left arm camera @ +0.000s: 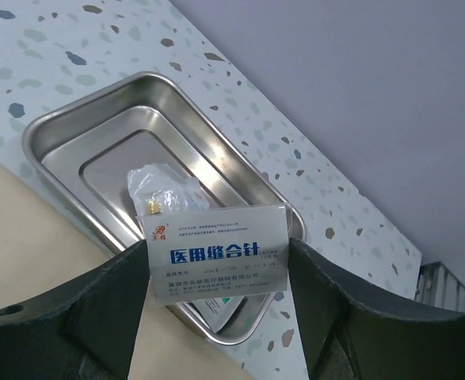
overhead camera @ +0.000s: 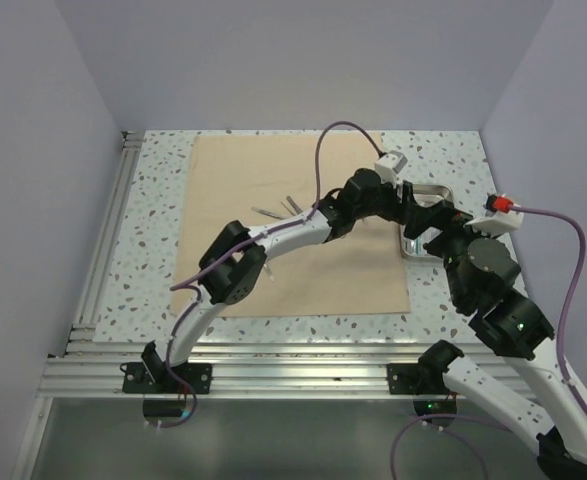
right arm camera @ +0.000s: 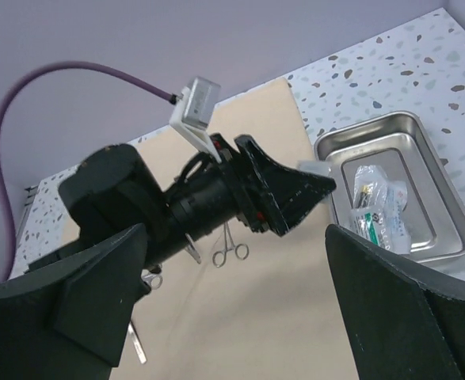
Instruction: Prepare the surgical pack
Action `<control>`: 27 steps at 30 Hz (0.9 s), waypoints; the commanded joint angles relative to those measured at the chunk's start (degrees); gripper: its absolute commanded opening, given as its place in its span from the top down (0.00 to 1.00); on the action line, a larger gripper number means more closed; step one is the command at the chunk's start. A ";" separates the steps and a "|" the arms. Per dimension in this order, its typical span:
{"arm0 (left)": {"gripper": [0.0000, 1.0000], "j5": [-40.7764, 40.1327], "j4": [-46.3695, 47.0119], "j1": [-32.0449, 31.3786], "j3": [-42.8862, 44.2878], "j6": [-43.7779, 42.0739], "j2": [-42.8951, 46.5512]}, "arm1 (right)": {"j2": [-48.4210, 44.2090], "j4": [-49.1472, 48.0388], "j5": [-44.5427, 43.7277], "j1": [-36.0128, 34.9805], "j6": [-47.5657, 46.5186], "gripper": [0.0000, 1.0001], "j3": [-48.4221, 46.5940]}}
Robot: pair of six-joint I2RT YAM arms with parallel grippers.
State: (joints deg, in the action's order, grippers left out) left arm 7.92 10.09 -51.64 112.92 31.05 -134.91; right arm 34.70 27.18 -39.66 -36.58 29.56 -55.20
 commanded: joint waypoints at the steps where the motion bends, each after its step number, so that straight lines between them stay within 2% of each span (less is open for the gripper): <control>1: 0.27 3.94 6.61 -1.09 3.44 -7.91 -2.81 | -1.12 -2.48 -3.76 0.19 0.50 0.02 -1.84; 6: 0.25 3.59 5.91 -2.85 5.55 -13.02 -5.27 | -2.35 -2.48 -4.02 0.19 -0.21 0.03 -2.10; 16: 0.24 2.71 5.38 -4.00 10.65 -13.03 -10.45 | -2.27 -2.74 -3.85 0.19 -0.21 0.03 -1.84; 19: 0.10 3.15 5.56 -4.09 11.18 -13.64 -10.46 | -2.18 -2.57 -3.93 0.19 -0.38 0.03 -1.93; 20: 0.01 3.06 5.38 -4.09 11.26 -13.91 -10.29 | -2.18 -2.48 -3.93 0.19 -0.38 0.03 -1.93; 25: 0.00 -1.50 2.05 -3.91 10.13 -17.77 -5.12 | -1.65 -1.08 -4.55 0.28 -0.03 0.03 -2.63; 27: 0.00 -4.13 2.04 -3.39 6.71 -18.74 -1.95 | -1.39 -0.81 -4.72 0.19 0.41 0.03 -2.55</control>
State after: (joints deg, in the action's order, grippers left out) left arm 8.21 11.31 -55.31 120.88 16.12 -144.29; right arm 32.67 27.00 -42.57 -36.58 29.54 -55.46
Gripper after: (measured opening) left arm 0.997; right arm 0.977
